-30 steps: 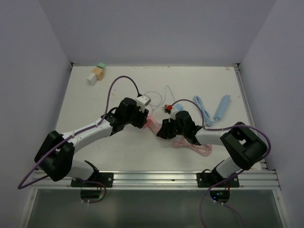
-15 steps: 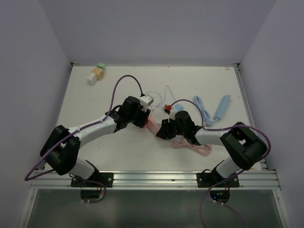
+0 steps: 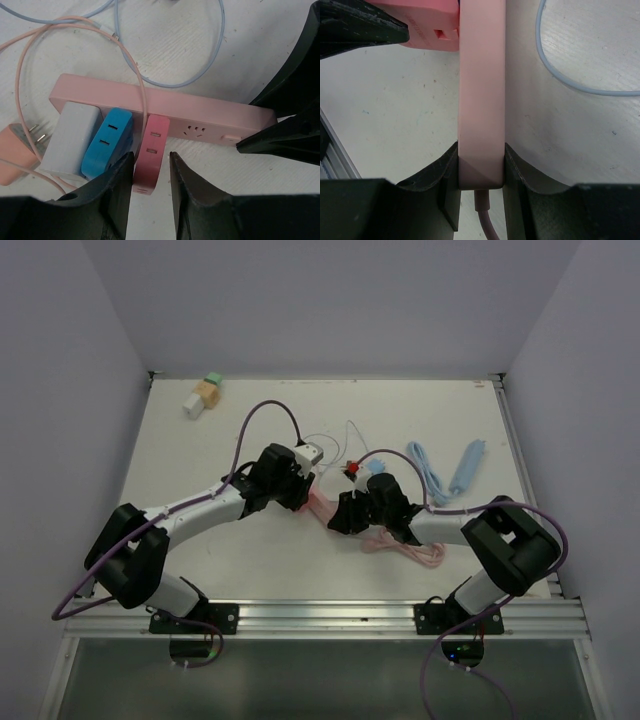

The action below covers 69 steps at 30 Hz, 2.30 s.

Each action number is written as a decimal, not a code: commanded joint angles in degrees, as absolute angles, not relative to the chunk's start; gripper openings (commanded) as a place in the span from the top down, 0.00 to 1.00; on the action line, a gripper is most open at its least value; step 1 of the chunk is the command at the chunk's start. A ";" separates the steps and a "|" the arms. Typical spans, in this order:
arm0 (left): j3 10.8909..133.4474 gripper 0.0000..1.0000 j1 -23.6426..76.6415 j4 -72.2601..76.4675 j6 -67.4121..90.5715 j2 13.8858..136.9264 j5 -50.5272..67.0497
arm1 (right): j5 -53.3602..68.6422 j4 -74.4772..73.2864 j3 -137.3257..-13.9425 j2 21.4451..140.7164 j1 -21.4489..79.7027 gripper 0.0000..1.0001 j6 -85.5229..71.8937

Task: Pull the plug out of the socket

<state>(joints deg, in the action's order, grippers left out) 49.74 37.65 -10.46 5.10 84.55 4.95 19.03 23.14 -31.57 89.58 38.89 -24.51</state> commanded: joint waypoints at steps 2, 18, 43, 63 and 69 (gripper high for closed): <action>51.68 0.62 37.79 -11.60 3.69 85.43 6.68 | 21.18 27.60 -34.63 89.47 39.37 1.00 -23.56; 53.52 1.00 37.71 -15.64 1.23 80.25 6.15 | 13.38 22.33 -35.94 91.14 39.29 1.00 -21.80; 56.87 1.00 37.62 -25.75 -0.53 73.57 10.99 | 2.20 7.47 -42.80 98.26 37.71 1.00 -22.32; 50.72 0.99 18.11 -19.78 19.94 79.10 -7.03 | 11.51 15.82 -38.67 93.78 37.27 1.00 -21.62; 46.76 0.77 15.38 -13.98 26.45 81.47 -7.03 | 13.71 17.49 -38.06 93.34 37.18 1.00 -21.36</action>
<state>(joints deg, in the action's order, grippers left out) 48.31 17.10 -19.35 21.10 80.71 -6.02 11.49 16.62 -39.11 94.74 37.41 -22.04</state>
